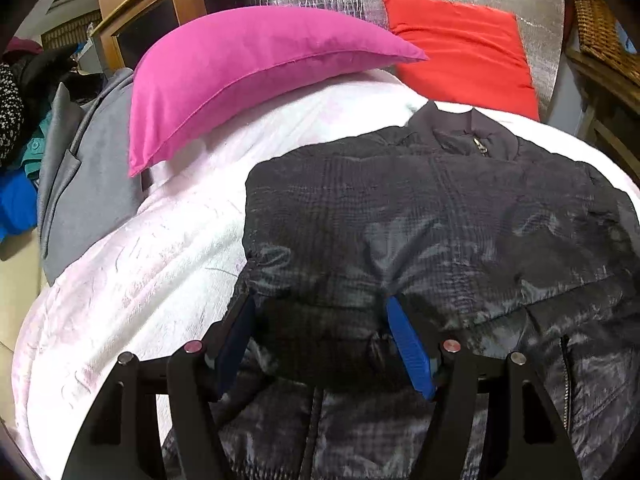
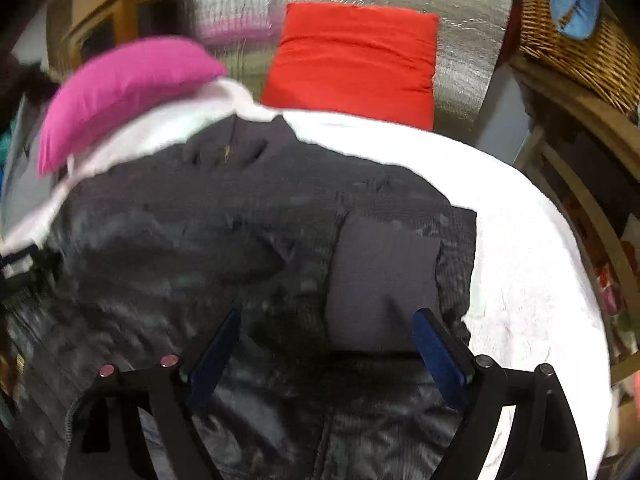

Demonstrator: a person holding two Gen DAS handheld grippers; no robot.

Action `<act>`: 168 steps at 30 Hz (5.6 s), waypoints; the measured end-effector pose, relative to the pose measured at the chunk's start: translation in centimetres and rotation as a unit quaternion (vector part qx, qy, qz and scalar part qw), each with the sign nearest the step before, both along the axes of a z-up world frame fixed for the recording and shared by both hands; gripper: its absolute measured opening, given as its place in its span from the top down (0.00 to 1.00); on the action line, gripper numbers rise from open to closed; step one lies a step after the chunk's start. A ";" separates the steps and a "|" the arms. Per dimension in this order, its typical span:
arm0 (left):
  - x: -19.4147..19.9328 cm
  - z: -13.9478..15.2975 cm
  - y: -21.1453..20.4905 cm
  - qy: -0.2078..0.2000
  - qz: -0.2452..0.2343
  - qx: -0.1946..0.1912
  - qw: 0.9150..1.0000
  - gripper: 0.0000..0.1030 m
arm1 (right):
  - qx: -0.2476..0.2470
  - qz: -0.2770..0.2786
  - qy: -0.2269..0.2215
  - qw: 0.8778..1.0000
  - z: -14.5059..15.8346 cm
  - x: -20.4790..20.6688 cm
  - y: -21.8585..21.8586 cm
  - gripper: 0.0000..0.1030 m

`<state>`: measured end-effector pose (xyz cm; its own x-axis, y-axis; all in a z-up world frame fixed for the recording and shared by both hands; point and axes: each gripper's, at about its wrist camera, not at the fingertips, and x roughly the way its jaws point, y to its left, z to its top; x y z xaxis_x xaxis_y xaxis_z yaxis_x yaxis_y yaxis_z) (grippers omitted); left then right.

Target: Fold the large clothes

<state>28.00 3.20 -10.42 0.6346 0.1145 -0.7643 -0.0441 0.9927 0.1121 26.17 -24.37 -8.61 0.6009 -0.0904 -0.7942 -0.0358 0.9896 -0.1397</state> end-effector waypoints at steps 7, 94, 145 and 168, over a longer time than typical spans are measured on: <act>0.1 0.5 0.1 0.007 -0.001 -0.007 1.000 0.33 | 0.011 -0.007 0.003 1.000 -0.1 0.3 -0.1 0.09; -24.1 6.6 6.1 -0.035 0.035 -0.092 0.995 0.32 | 0.205 -0.090 -0.084 0.971 3.7 -33.2 -2.8 0.08; 0.8 0.2 -8.3 -0.027 -0.105 -0.073 0.991 0.32 | 0.360 -0.172 0.007 0.917 -1.0 5.9 -18.9 0.08; 4.0 2.8 6.4 -0.046 0.007 -0.206 0.978 0.22 | 0.135 0.068 -0.045 0.987 2.9 3.6 2.5 0.21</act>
<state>32.00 9.62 -7.64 0.7026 -0.1820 -0.6879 -0.0482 0.9523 -0.3013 29.80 -21.85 -5.72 0.6627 0.2045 -0.7204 -0.1704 0.9779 0.1208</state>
